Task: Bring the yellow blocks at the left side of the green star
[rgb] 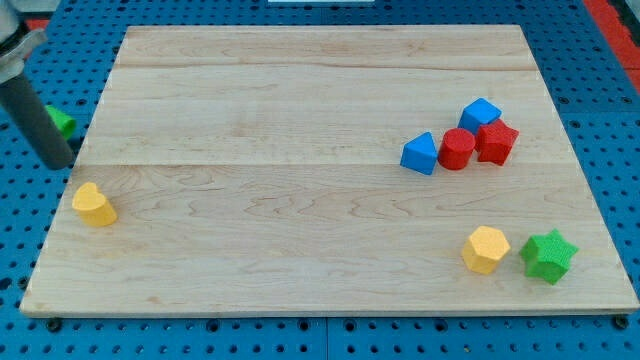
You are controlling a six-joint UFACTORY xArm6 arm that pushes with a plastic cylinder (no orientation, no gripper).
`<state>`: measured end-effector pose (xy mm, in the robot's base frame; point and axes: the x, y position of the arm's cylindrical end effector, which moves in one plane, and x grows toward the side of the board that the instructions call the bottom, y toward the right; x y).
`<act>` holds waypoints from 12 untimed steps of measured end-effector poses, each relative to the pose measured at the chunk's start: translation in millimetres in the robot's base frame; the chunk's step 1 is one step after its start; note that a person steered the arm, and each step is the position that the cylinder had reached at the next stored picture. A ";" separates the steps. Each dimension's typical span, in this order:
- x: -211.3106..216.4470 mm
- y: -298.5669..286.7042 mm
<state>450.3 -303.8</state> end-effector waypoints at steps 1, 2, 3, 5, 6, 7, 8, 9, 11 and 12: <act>66.2 34.5; 93.4 94.4; 92.6 87.4; 61.4 50.4; 59.6 155.0; 59.6 267.0; 46.4 234.7; -8.4 192.2; 41.7 342.8; 12.1 351.9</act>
<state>462.4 48.1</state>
